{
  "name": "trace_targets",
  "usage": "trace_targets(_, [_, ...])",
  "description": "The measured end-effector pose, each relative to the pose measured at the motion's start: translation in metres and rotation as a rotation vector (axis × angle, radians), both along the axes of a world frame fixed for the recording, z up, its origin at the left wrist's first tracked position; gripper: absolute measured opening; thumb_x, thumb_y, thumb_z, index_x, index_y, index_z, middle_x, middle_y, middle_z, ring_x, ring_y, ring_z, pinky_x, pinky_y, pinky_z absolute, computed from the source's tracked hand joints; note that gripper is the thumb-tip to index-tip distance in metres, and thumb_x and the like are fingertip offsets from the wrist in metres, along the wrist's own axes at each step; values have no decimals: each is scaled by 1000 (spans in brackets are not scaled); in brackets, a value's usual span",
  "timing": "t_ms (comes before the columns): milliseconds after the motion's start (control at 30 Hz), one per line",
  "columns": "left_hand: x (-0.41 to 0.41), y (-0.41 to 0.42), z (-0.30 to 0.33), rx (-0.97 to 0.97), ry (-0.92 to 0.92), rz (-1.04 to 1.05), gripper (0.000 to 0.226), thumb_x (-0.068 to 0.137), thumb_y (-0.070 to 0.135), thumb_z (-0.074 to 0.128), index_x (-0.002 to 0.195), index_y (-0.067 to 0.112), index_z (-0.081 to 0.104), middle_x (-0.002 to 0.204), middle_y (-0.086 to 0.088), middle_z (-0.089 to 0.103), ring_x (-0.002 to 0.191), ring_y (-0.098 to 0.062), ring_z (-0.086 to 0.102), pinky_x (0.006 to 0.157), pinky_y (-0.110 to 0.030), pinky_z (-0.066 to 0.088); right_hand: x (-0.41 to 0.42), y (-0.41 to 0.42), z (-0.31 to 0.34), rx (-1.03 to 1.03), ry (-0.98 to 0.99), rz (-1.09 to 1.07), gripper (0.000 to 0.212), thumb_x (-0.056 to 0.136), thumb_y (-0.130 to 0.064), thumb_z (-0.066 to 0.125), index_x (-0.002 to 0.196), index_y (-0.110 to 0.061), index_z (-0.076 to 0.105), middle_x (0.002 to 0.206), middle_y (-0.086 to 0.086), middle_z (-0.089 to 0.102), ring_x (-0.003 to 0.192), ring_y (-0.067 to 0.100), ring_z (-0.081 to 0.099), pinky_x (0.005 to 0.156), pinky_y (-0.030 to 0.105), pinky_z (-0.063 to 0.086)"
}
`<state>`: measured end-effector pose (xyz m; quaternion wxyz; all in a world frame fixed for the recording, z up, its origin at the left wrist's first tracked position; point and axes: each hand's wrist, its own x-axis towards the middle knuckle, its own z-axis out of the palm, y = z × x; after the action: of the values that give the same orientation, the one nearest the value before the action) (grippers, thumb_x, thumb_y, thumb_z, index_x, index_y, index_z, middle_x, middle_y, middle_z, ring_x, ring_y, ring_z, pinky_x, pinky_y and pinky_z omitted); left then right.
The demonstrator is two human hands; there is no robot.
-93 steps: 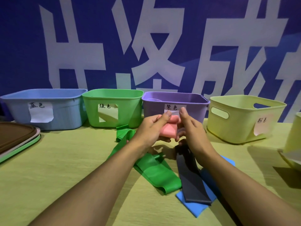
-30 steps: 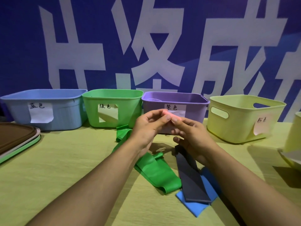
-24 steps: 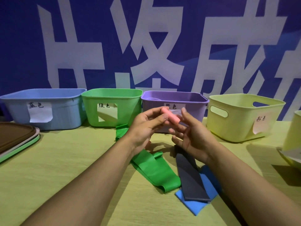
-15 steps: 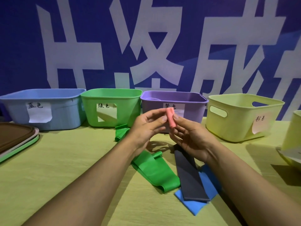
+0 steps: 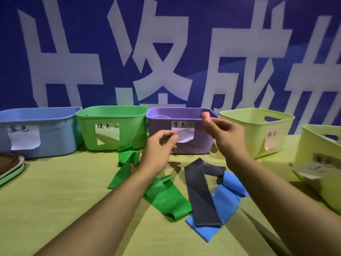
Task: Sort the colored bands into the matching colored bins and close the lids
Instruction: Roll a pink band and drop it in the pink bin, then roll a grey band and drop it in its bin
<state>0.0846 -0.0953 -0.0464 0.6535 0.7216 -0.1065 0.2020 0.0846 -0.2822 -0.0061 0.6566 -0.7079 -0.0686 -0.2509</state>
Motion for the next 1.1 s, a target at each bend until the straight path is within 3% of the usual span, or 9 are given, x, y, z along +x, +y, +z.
trace_targets(133, [-2,0,1,33,25,35,13,102,26,61,112,24,70,103,2,74,68,7,65,64,-18,51,7,-42,32,-285,-29,-241,33,92,-51,69,102,-20,76,89,-4,76,87,12,72,80,30,58])
trace_targets(267, [-3,0,3,27,44,31,18,103,29,60,116,21,70,105,0,72,63,10,63,48,-8,44,20,-87,65,-443,39,-373,42,87,-53,71,97,-14,78,90,-1,75,86,14,69,79,36,57])
trace_targets(433, [-3,-3,1,41,29,-20,14,102,24,62,113,18,69,104,-4,72,65,5,65,59,-14,52,41,-109,61,-582,265,-340,46,88,-38,75,118,-3,73,113,13,73,98,25,66,80,38,56])
trace_targets(567, [-2,-4,-2,54,48,-59,9,101,23,64,107,22,70,99,0,72,73,-3,68,73,-26,57,44,-108,48,-553,276,-349,51,89,-40,75,122,-1,70,120,15,70,98,26,61,81,39,55])
trace_targets(867, [-3,-5,-4,85,44,-86,7,101,24,63,105,24,69,100,2,71,79,-9,69,70,-24,57,46,-104,42,-580,266,-410,53,93,-44,69,123,0,70,121,15,71,95,26,63,86,44,58])
trace_targets(967, [-3,-5,-3,85,46,-89,7,101,25,64,105,24,69,101,1,71,81,-10,70,70,-25,58,49,-98,41,-592,233,-407,54,98,-47,63,123,0,70,120,14,71,93,25,63,82,39,55])
trace_targets(1100, [-3,-4,-4,85,40,-94,7,101,27,64,104,25,70,101,3,70,82,-11,70,69,-24,58,48,-86,41,-562,190,-284,54,102,-49,54,130,-5,67,125,11,70,106,27,64,90,40,53])
